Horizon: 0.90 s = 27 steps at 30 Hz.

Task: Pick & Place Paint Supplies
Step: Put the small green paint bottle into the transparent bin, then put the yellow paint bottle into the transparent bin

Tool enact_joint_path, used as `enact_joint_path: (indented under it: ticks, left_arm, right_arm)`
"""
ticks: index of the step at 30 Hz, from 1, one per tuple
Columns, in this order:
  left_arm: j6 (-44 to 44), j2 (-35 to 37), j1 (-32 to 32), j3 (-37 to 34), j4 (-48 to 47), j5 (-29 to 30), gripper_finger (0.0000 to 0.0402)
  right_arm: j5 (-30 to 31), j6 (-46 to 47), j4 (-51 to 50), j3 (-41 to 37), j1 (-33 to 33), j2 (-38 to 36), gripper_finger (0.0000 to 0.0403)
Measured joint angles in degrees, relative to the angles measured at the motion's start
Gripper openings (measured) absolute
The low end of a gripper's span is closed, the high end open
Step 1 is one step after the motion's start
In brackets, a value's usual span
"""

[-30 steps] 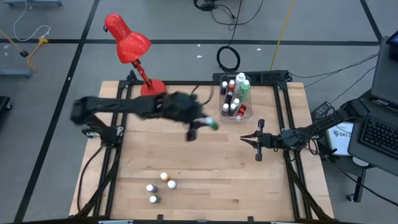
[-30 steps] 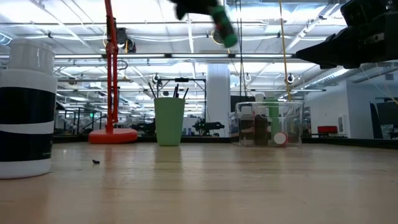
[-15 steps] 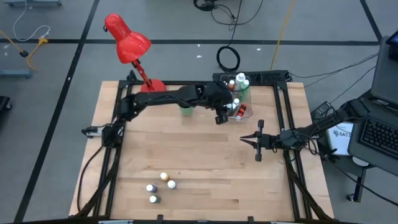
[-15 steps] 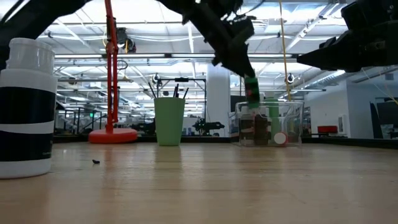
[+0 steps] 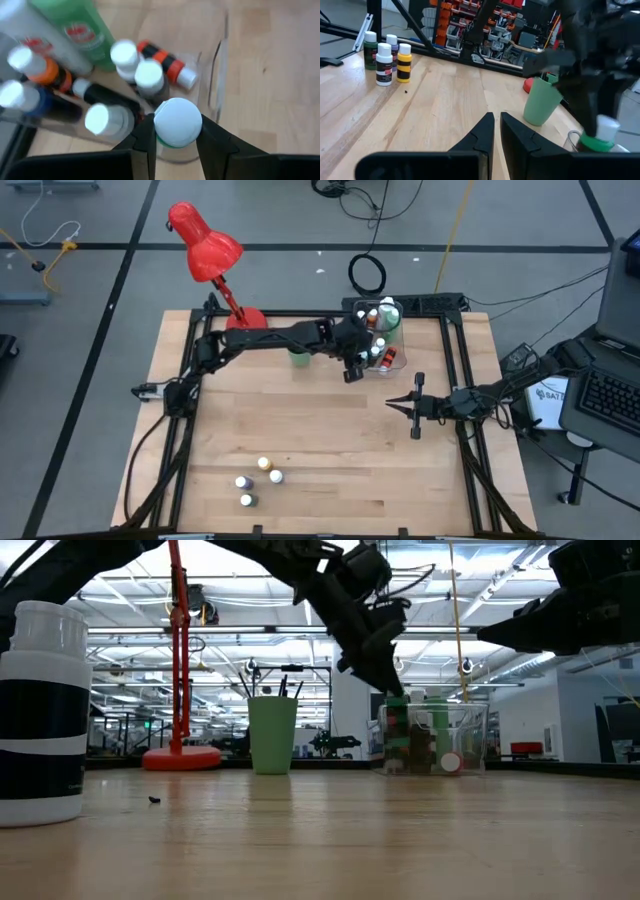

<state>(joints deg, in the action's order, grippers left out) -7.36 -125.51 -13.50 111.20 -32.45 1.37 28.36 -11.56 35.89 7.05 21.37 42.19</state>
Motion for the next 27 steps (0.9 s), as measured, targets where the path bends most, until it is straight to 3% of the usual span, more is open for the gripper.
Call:
enact_joint_path:
  ticks: [8, 17, 23, 27]
  left_arm:
    - [1.71, 0.07, -0.1, -6.15, 6.13, -0.04, 0.0096]
    - [3.0, 0.47, -0.56, -8.25, 7.45, -0.05, 0.0187]
    - [4.33, 1.98, -0.19, -6.67, 2.94, 0.45, 0.0204]
    - [4.45, 6.89, 0.57, -5.78, -4.09, 0.21, 0.0206]
  right_arm:
    - [0.03, 0.17, 0.12, 0.0, 0.0, 0.0, 0.0025]
    - [0.06, -0.08, 0.38, 0.0, 0.0, -0.01, 0.0025]
    - [-0.02, -0.08, 0.29, 0.0, 0.0, -0.02, 0.0025]
    - [-0.04, -0.08, -0.25, 0.02, 0.0, 0.0, 0.0025]
